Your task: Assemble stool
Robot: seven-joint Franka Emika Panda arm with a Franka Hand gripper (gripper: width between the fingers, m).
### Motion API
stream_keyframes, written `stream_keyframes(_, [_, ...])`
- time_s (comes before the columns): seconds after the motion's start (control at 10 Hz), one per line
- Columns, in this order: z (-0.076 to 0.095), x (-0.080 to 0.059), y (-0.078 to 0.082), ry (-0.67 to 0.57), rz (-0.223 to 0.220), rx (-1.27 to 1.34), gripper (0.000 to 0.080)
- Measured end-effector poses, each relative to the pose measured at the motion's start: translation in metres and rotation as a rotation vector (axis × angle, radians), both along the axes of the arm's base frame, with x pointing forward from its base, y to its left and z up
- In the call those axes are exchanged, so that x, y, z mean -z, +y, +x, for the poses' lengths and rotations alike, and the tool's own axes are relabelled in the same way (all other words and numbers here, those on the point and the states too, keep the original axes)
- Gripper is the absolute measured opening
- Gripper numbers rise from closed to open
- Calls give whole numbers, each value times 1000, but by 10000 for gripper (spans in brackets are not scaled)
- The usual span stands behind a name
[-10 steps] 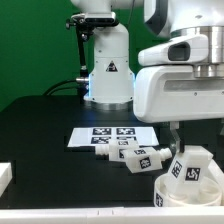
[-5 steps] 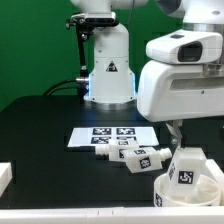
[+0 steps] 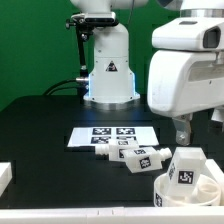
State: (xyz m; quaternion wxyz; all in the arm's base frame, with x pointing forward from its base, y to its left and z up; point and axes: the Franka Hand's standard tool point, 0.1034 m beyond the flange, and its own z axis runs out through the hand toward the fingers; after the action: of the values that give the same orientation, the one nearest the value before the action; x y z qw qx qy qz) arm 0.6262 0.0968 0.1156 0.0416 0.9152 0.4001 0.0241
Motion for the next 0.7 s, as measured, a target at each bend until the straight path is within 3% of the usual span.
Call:
stream_keyframes(0.2, [1,1,-4,6,-16,-109,649])
stream_keyframes(0.3, [7,4,-12,18,-66,-364,649])
stream_keyframes(0.5, [17,13,-15,34,-103,-528,649])
stream_keyframes(0.7, [16,25,-18,60,-119,-631,649])
